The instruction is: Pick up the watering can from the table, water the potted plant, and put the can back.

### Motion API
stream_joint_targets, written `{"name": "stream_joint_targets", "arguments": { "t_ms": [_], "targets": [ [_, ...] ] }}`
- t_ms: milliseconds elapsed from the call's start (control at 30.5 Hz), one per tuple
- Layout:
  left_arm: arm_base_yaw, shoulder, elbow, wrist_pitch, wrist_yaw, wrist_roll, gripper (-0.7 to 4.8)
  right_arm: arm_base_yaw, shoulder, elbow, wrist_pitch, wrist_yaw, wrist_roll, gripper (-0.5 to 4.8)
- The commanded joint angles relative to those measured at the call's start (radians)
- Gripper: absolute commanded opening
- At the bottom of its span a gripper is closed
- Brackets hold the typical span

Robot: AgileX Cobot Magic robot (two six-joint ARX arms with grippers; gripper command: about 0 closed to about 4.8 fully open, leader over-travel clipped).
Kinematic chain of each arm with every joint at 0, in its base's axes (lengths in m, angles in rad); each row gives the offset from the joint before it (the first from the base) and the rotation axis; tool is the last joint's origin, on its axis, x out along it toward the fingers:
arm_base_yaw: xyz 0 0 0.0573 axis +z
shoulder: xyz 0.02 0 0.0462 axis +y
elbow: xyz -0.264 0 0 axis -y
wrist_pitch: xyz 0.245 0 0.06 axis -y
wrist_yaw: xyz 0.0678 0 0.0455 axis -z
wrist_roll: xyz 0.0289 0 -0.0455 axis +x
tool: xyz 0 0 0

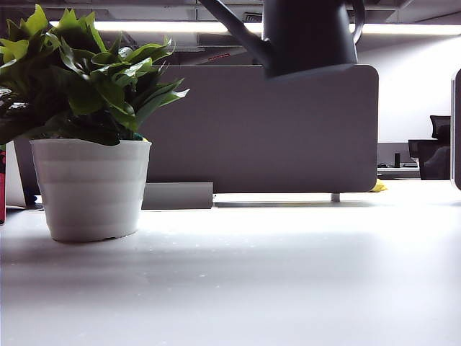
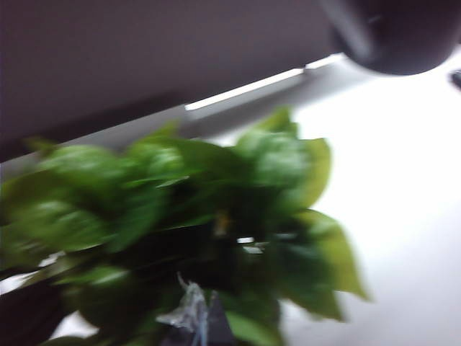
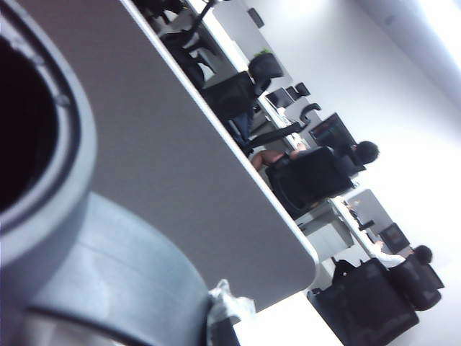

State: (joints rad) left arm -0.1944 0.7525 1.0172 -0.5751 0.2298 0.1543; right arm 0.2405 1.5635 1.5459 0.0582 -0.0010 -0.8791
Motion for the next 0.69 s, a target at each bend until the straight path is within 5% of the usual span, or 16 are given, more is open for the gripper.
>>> {"name": "stream_joint_targets", "arguments": {
  "t_ms": [33, 688],
  "targets": [
    [0.08, -0.002, 0.004, 0.008, 0.05, -0.029, -0.06, 0.004, 0.04, 0.092, 0.076, 0.002, -0.037, -0.01],
    [0.115, 0.027, 0.005, -0.101, 0.01, -0.057, -0.06, 0.019, 0.185, 0.2, 0.134, 0.053, -0.285, -0.01]
  ]
}}
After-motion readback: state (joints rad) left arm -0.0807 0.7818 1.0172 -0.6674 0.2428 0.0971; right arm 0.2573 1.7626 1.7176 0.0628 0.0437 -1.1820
